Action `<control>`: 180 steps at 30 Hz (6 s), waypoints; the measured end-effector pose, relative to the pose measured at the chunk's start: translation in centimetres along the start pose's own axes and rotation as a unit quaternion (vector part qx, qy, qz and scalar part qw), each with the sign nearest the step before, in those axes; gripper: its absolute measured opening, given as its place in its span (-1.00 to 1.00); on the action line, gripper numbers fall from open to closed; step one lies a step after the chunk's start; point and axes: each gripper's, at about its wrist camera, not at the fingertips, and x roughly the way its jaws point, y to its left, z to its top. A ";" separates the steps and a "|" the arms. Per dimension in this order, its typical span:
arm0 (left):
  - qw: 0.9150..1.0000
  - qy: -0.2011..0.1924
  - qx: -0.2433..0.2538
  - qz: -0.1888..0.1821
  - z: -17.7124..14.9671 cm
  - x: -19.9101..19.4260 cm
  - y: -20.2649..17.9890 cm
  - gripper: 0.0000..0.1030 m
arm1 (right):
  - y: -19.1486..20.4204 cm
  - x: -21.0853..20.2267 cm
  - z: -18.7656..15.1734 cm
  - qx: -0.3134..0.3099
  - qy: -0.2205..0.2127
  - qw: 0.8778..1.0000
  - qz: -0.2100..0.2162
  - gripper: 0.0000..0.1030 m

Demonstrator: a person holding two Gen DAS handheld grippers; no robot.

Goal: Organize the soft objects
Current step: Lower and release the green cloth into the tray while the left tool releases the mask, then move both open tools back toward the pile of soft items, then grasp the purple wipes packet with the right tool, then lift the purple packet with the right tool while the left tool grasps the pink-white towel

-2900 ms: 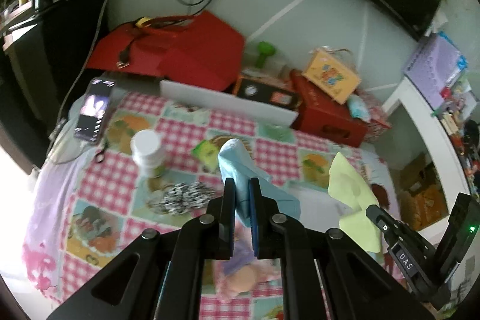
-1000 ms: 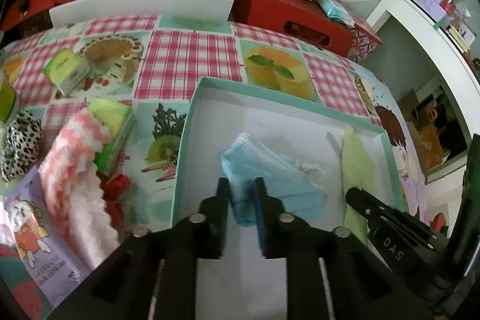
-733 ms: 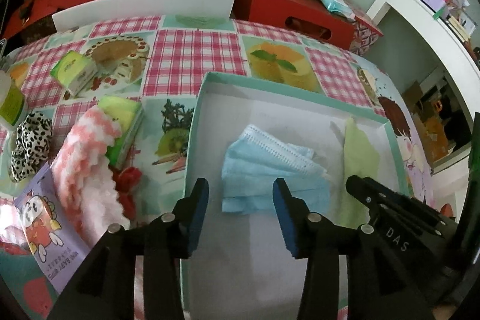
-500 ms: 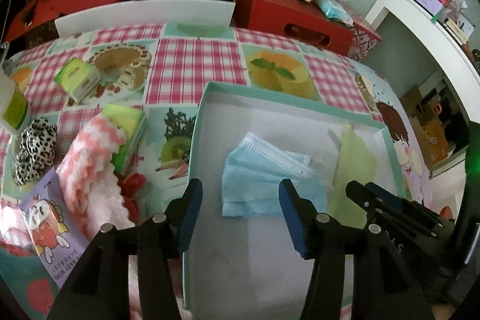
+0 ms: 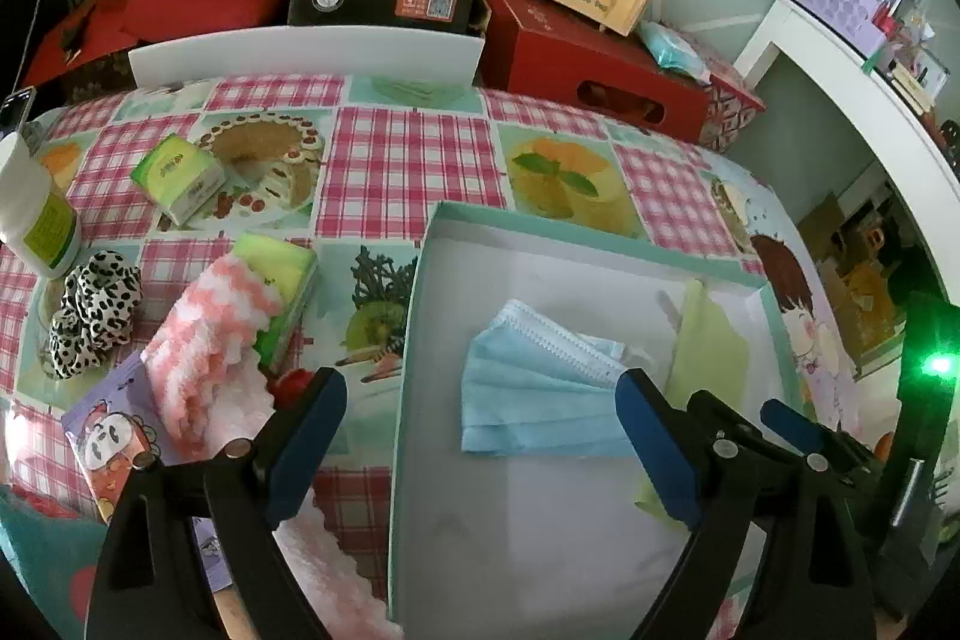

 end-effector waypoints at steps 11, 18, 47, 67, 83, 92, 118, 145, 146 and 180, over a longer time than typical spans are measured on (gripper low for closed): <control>1.000 -0.014 0.000 0.010 0.0 -0.6 0.1 0.98 | -1.0 -0.5 0.0 0.022 -0.025 0.999 -0.024 1.00; 1.000 -0.013 -0.002 0.014 0.0 -0.7 0.1 0.99 | -1.1 -0.3 0.0 0.025 -0.026 0.999 -0.024 1.00; 0.981 -0.091 -0.121 0.120 2.9 -6.9 12.7 0.99 | 4.1 -0.5 -0.9 -0.048 -0.026 0.998 0.036 1.00; 0.953 -0.084 -0.259 0.131 1.1 -9.1 22.9 0.99 | 13.2 -3.4 -0.6 -0.134 -0.069 0.979 0.134 1.00; 0.966 0.012 -0.190 0.174 1.1 -7.6 21.9 0.99 | 23.3 -3.5 -4.1 -0.253 -0.007 0.944 0.210 1.00; 0.961 0.050 -0.198 0.188 0.4 -6.6 22.9 0.99 | 25.5 -2.8 -5.6 -0.286 0.013 0.936 0.202 0.99; 0.959 0.073 -0.183 0.205 0.3 -5.3 22.5 0.98 | 24.7 -1.2 -5.5 -0.264 0.032 0.932 0.246 -0.01; 0.972 0.042 -0.154 0.171 1.6 -5.0 18.2 0.98 | 19.5 -2.7 -2.3 -0.190 0.001 0.946 0.263 -0.04; 0.973 0.042 -0.152 0.168 1.6 -4.9 17.9 0.98 | 18.9 -2.7 -2.0 -0.183 -0.002 0.948 0.259 -0.04; 0.985 0.111 -0.084 0.101 0.3 2.0 12.2 0.39 | 11.1 -1.0 0.7 -0.085 0.001 0.975 0.204 -0.04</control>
